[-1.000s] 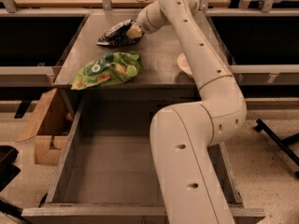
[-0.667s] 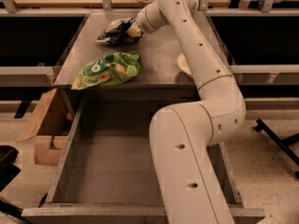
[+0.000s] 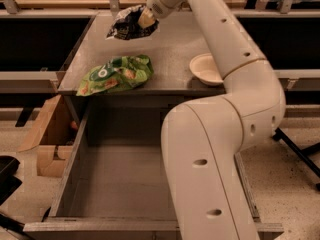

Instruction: Place blue chip bag into top drawer

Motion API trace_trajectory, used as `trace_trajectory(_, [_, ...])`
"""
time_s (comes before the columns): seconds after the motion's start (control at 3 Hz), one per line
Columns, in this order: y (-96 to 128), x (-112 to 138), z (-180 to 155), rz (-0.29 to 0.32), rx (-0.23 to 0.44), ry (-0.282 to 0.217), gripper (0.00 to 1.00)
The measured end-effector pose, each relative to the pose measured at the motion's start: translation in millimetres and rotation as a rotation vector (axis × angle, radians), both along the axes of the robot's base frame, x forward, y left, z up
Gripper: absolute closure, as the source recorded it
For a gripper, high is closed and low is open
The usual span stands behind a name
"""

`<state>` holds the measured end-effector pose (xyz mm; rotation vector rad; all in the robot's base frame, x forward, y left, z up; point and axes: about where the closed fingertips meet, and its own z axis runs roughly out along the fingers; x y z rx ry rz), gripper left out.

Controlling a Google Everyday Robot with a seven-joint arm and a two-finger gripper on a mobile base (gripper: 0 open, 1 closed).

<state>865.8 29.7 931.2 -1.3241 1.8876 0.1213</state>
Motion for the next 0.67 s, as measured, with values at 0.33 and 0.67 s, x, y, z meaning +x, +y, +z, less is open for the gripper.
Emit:
trace_trajectory(0.33, [-20, -48, 54, -0.082, -0.082, 0.050, 1.00])
trace_trajectory(0.67, [-49, -95, 94, -0.221, -0.141, 0.089, 1.00])
